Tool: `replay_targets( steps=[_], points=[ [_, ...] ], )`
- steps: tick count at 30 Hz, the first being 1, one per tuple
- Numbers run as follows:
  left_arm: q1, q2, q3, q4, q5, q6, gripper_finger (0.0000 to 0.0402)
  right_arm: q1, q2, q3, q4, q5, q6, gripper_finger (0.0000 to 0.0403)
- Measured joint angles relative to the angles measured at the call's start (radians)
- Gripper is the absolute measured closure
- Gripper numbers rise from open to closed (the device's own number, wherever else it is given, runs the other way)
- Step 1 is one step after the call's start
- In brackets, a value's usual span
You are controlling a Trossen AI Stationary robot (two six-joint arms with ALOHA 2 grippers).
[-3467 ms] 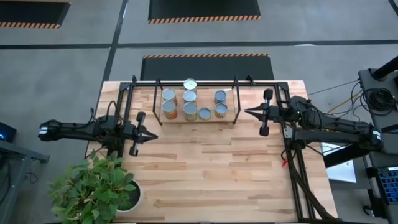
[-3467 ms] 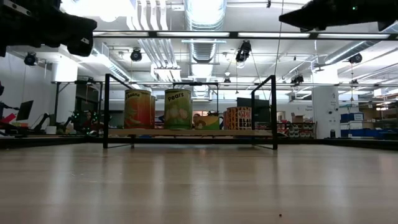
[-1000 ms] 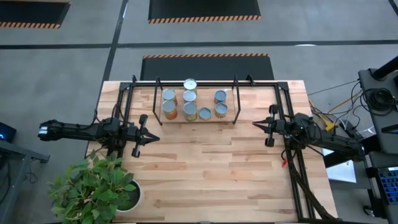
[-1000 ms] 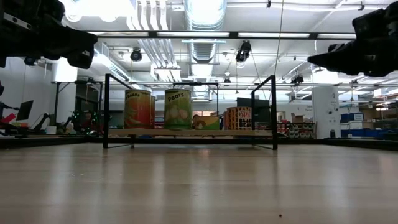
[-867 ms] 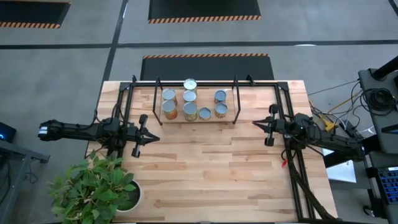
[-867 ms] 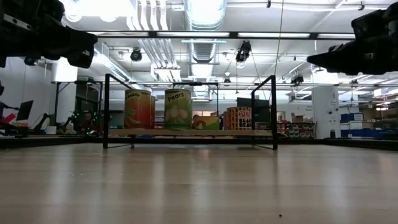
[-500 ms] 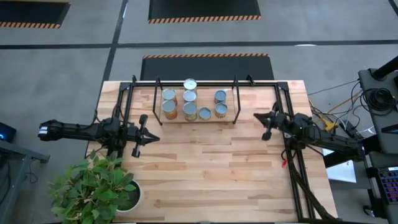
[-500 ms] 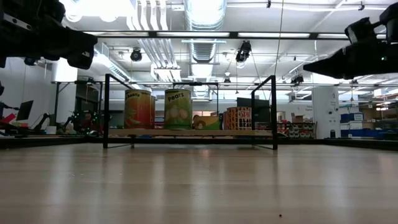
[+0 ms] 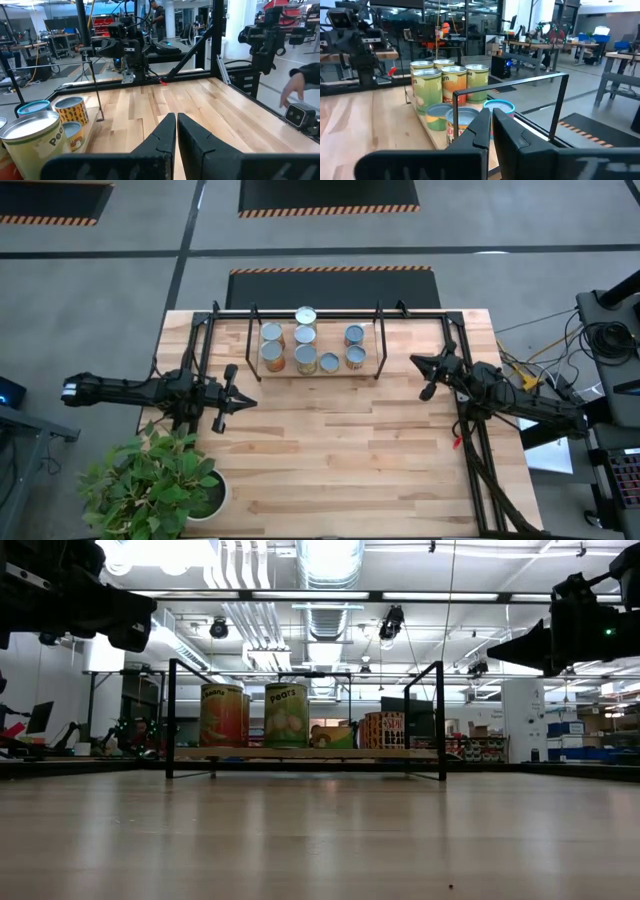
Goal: Pick and place cans onto a shelf
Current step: Return to Home Position
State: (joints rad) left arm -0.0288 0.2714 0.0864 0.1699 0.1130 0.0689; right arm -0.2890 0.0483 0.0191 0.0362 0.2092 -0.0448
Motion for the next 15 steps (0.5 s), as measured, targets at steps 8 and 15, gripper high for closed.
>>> replay_targets(
  steps=[8,15],
  points=[
    [0.0,0.0,0.0,0.003,0.0,0.0,0.0401,0.0,0.0,0.0,0.002,0.0,-0.044,0.0394],
    [0.0,0.0,0.0,0.002,0.0,0.0,0.0401,0.0,0.0,0.0,0.003,0.0,-0.043,0.0394]
  ],
)
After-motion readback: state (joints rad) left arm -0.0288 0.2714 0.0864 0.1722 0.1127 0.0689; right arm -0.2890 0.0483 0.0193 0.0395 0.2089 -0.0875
